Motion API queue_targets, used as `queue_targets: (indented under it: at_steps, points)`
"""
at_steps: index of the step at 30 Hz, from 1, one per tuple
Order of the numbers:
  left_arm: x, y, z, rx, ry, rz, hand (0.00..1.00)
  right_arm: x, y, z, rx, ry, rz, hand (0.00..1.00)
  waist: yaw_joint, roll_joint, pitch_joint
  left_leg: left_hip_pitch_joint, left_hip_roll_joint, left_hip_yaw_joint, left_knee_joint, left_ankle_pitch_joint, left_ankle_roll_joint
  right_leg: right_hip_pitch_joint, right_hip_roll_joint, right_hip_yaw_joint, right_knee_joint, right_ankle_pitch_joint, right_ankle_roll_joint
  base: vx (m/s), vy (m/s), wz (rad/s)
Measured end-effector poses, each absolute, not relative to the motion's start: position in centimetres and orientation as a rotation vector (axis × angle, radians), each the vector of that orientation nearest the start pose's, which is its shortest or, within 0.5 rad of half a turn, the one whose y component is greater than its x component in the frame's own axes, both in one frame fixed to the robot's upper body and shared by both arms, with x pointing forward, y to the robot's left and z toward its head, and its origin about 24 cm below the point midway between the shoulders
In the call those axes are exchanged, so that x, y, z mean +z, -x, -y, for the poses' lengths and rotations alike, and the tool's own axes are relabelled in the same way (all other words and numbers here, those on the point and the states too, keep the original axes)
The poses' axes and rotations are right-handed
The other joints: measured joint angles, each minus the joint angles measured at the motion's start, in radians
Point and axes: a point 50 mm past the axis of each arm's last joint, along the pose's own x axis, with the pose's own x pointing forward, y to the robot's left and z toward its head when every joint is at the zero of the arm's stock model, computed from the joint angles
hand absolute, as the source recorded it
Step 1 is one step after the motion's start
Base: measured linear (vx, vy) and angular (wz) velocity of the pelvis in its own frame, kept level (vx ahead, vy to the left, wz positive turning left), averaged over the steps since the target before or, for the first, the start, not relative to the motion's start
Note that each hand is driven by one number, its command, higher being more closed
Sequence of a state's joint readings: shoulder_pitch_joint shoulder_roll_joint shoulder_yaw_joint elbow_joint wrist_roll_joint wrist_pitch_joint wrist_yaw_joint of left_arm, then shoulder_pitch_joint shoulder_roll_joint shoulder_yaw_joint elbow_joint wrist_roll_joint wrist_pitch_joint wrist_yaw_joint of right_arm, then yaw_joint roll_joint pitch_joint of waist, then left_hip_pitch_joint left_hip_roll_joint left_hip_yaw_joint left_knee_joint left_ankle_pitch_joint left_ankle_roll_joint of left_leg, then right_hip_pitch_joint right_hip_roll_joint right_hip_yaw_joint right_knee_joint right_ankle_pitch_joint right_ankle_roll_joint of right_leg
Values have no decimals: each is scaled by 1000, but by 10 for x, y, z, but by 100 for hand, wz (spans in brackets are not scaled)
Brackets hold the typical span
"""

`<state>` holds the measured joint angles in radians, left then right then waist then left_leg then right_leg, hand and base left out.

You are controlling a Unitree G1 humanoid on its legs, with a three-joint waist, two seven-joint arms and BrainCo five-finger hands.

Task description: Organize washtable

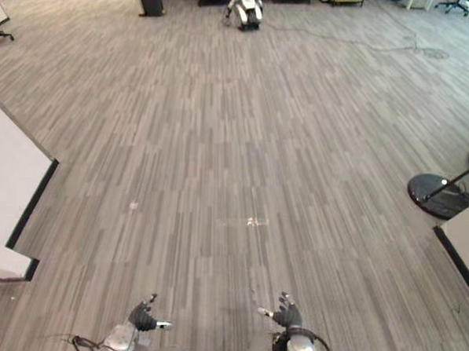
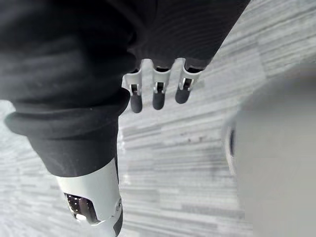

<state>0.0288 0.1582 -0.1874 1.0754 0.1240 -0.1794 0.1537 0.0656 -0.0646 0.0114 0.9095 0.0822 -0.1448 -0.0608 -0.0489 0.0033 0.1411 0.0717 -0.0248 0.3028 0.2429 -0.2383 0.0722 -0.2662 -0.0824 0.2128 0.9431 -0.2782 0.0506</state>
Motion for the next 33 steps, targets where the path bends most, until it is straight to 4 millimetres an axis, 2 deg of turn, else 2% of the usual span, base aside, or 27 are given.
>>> queue_targets:
  at_steps: [2, 3, 5, 8, 9, 10, 11, 12, 13, 14, 17, 19, 22, 23, 24, 26, 27, 28, 29, 31, 32, 33]
  points:
    - [-150, -125, -190, -11, -371, -909, 0, -139, -140, 181, -143, 11, -828, 0, -4, 1, 22, 45, 2, -2, -28, -12, 9, -29, 52, -28, -99, -11, 0, 83, -45, 2]
    - [-152, -123, -187, 9, -343, -923, 0, -138, -141, 185, -163, -6, -824, 0, -12, 7, 32, 63, 8, -9, -35, -22, 0, -48, 84, -31, -210, -9, 10, 147, -88, 12]
    - [-153, -123, -180, 36, -291, -929, 0, -136, -146, 190, -191, -23, -809, 0, -24, 10, 57, 96, 20, -17, -33, -44, -22, -60, 100, -25, -394, 35, 1, 201, -127, 11]
    - [-154, -126, -166, 40, -219, -930, 0, -139, -139, 200, -270, -66, -832, 0, -20, 31, 63, 139, 76, -46, -42, -96, -82, -69, 99, -54, -596, 261, 9, 313, -170, 9]
    - [-153, -128, -165, 37, -215, -926, 0, -139, -138, 201, -277, -70, -836, 0, -16, 26, 60, 150, 82, -52, -57, -100, -89, -60, 102, -67, -595, 300, 3, 414, -205, 28]
    - [-153, -132, -160, 38, -192, -921, 0, -138, -140, 202, -298, -90, -825, 0, -24, 45, 63, 173, 102, -71, -96, -98, -90, -66, 110, -106, -544, 265, -15, 458, -211, 52]
    - [-150, -140, -155, 39, -170, -901, 0, -139, -138, 206, -321, -98, -830, 0, -27, 35, 70, 204, 102, -88, -118, -45, -116, -84, 104, -133, -461, 212, -40, 523, -270, 62]
    - [-149, -142, -153, 32, -162, -895, 0, -140, -136, 207, -329, -99, -837, 0, -25, 30, 72, 218, 107, -95, -129, -24, -132, -87, 100, -148, -423, 189, -58, 437, -235, 57]
    - [-149, -144, -149, 22, -149, -892, 0, -141, -133, 209, -331, -91, -850, 0, -26, 31, 68, 239, 119, -120, -140, -1, -158, -81, 98, -175, -380, 139, -72, 387, -244, 51]
    - [-149, -144, -146, 32, -127, -892, 0, -141, -132, 210, -331, -88, -858, 0, -34, 33, 63, 240, 134, -138, -136, 17, -162, -72, 97, -200, -364, 104, -82, 341, -237, 51]
    - [-149, -145, -142, 42, -100, -890, 0, -142, -131, 210, -328, -86, -871, 0, -47, 37, 49, 216, 158, -180, -97, 77, -180, -32, 97, -248, -386, 68, -109, 322, -232, 45]
    - [-148, -146, -142, 44, -99, -888, 0, -143, -130, 210, -336, -91, -877, 0, -46, 36, 39, 195, 167, -211, -57, 117, -199, -6, 97, -263, -413, 59, -115, 193, -147, 24]
    - [-149, -143, -143, 53, -91, -892, 0, -146, -123, 210, -363, -118, -896, 0, -44, 37, 15, 160, 170, -260, 4, 186, -202, 42, 101, -270, -467, 50, -118, 177, -151, 14]
    - [-149, -142, -143, 55, -90, -893, 0, -147, -122, 209, -370, -127, -899, 0, -45, 38, 8, 138, 174, -277, 51, 196, -204, 58, 106, -272, -486, 48, -117, 211, -181, 12]
    - [-149, -141, -145, 59, -89, -890, 0, -148, -118, 210, -380, -135, -905, 0, -43, 40, -1, 79, 188, -288, 185, 214, -216, 92, 118, -279, -519, 42, -121, 150, -126, 12]
    - [-149, -139, -147, 66, -91, -895, 0, -149, -113, 210, -397, -151, -914, 0, -41, 31, 1, -5, 210, -283, 379, 265, -212, 143, 124, -290, -554, 40, -126, 127, -88, 13]
    - [-150, -135, -150, 74, -92, -895, 0, -151, -106, 212, -413, -157, -929, 0, -30, 29, 1, -63, 244, -238, 533, 252, -202, 198, 133, -290, -588, 42, -131, 135, -71, 6]
    - [-150, -134, -151, 79, -91, -895, 0, -152, -102, 213, -422, -157, -938, 0, -23, 29, 1, -83, 253, -210, 586, 239, -184, 224, 135, -289, -604, 43, -135, 144, -31, -2]
    - [-150, -132, -152, 87, -86, -898, 0, -155, -93, 216, -452, -169, -968, 0, -9, 22, 2, -120, 253, -164, 652, 194, -137, 279, 130, -286, -632, 52, -150, 131, 2, -5]
    - [-149, -134, -154, 87, -93, -887, 0, -159, -83, 218, -466, -168, -1016, 0, 12, 25, 1, -179, 237, -90, 653, 119, -131, 325, 117, -269, -660, 53, -153, 146, 49, -23]
    - [-149, -134, -157, 87, -105, -884, 0, -160, -83, 218, -463, -166, -1026, 0, 14, 22, 2, -221, 209, -59, 595, 84, -129, 347, 98, -257, -668, 53, -154, 137, 80, -36]
    - [-148, -135, -159, 88, -109, -881, 0, -160, -83, 218, -465, -169, -1028, 0, 15, 21, 3, -238, 193, -47, 546, 78, -129, 353, 89, -246, -671, 52, -154, 177, 137, -48]
